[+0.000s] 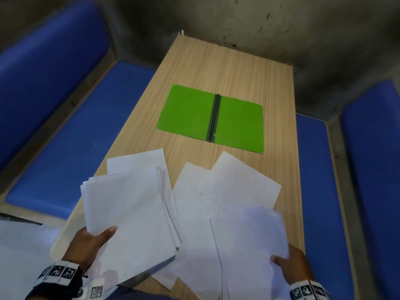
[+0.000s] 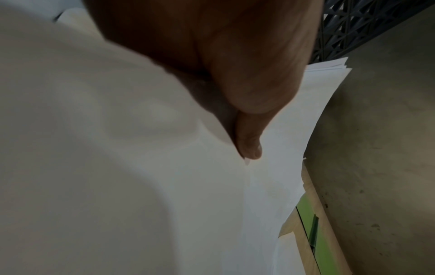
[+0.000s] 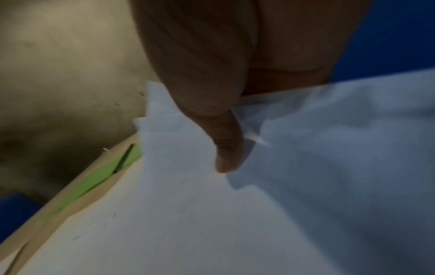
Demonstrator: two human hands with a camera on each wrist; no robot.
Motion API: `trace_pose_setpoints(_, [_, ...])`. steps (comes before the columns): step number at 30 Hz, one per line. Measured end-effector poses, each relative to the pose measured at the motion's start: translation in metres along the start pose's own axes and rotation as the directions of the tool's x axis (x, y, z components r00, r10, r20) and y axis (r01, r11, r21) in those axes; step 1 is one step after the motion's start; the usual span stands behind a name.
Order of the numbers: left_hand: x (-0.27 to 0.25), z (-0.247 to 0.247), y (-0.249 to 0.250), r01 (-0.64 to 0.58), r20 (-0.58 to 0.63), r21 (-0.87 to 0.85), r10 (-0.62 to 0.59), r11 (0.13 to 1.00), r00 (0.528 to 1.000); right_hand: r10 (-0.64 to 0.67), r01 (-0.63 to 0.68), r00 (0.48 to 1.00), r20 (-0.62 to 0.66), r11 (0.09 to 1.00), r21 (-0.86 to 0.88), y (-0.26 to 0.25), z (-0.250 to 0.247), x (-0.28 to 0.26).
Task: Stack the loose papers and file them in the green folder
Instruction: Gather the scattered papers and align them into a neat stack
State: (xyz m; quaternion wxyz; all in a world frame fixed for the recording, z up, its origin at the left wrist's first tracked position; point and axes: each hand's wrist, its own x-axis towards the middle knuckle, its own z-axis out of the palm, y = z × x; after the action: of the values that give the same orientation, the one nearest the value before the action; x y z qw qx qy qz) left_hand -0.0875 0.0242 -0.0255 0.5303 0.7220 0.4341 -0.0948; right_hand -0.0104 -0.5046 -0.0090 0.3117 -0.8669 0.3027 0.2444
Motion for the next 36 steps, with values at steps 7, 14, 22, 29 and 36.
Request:
trace_pose_setpoints(7, [0.008, 0.002, -0.003, 0.008, 0.012, 0.016, -0.008, 1.000, 1.000, -0.271, 0.274, 0.962, -0.039, 0.945, 0.181, -0.052, -0.075, -0.038])
trace_pose_setpoints(14, [0.011, 0.004, 0.001, -0.011, 0.033, 0.020, 0.010, 1.000, 0.999, -0.428, 0.506, 0.837, 0.341, 0.842, -0.185, -0.114, 0.028, -0.007])
trace_pose_setpoints(22, [0.016, 0.005, 0.000, -0.011, 0.040, 0.007, 0.011, 1.000, 0.999, -0.235, 0.380, 0.899, 0.369, 0.837, -0.394, -0.133, 0.124, -0.005])
trace_pose_setpoints(29, [0.018, 0.010, -0.001, 0.002, 0.047, -0.031, 0.000, 1.000, 0.999, -0.374, 0.420, 0.902, 0.214, 0.649, -0.635, -0.125, 0.136, -0.017])
trace_pose_setpoints(36, [0.018, 0.010, 0.002, -0.002, 0.047, -0.005, 0.003, 1.000, 0.999, -0.340, 0.378, 0.924, 0.176, 0.742, -0.553, -0.125, 0.144, -0.020])
